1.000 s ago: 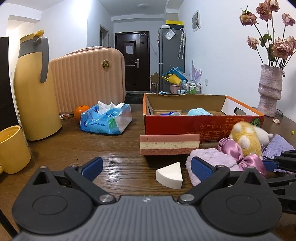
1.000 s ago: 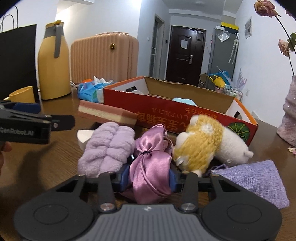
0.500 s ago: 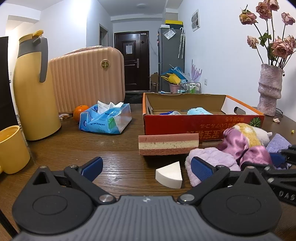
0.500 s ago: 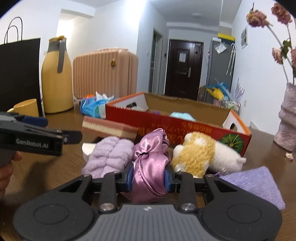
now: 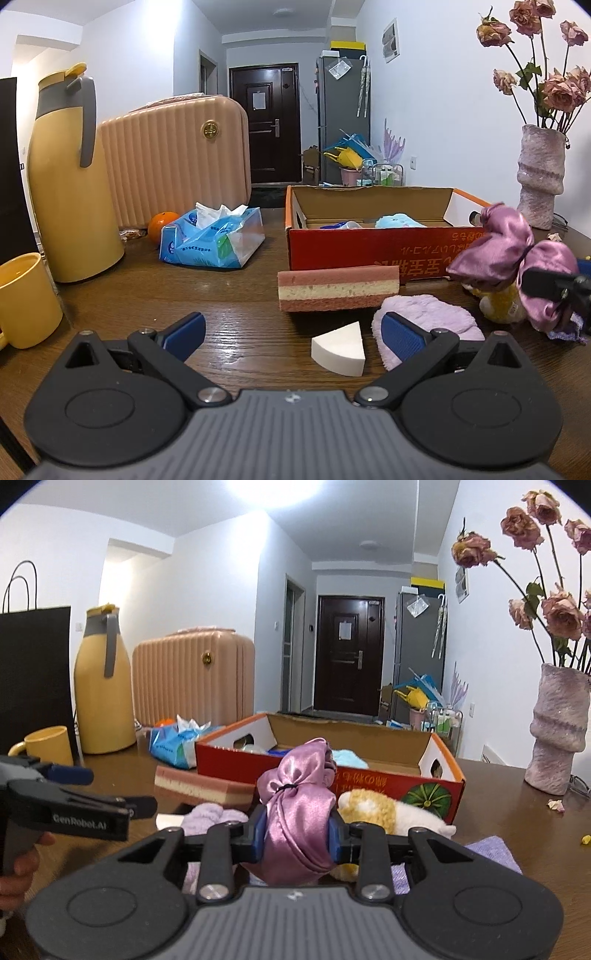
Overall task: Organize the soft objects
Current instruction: 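Grasp the lavender fluffy towel with the left gripper while the right gripper holds the pink bow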
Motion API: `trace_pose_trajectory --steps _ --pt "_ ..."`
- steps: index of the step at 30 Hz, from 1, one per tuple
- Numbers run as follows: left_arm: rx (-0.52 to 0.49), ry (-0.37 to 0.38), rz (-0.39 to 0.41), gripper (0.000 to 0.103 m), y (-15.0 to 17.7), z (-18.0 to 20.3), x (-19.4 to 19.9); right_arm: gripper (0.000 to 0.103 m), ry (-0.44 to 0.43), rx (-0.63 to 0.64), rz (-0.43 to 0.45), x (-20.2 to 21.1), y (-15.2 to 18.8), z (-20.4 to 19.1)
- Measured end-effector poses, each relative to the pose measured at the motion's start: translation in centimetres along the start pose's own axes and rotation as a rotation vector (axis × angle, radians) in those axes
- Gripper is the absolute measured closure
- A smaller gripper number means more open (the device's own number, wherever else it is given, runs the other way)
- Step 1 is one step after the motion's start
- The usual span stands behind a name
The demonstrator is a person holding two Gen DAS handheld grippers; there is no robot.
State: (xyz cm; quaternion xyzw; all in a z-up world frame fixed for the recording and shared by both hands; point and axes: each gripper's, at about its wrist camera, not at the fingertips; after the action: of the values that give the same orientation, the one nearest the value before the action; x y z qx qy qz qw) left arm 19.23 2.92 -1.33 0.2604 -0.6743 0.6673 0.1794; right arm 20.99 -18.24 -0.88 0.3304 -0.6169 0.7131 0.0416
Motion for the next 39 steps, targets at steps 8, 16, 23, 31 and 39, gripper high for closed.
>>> trace_pose_trajectory --steps 8,16,23,31,39 --pt "0.004 0.015 0.000 0.000 0.1 0.8 0.4 0.072 0.008 -0.020 0.054 1.5 -0.2 0.8" --pt "0.021 0.039 -0.011 0.000 0.1 2.5 1.2 0.071 0.036 -0.041 0.063 2.4 0.1 2.2" --pt "0.002 0.063 -0.028 0.000 0.5 5.0 1.8 0.071 0.065 -0.060 0.070 3.3 0.7 3.8" --pt "-0.005 0.068 -0.070 0.000 0.5 6.8 1.5 0.071 0.090 -0.078 0.081 4.1 1.1 5.0" --pt "-0.023 0.051 -0.120 0.000 0.3 8.5 0.3 0.071 0.104 -0.095 0.082 4.5 1.3 5.6"
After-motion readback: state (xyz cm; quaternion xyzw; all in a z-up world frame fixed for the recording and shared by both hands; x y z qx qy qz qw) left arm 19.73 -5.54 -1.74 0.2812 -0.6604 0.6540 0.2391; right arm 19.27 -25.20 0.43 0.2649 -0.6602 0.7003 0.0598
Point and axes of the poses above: each gripper's, at about its wrist camera, not at the fingertips, and x roughly against the way its jaws point, z to its right, y to its underside, and after that the axes turned 11 degrees about -z, right-handed
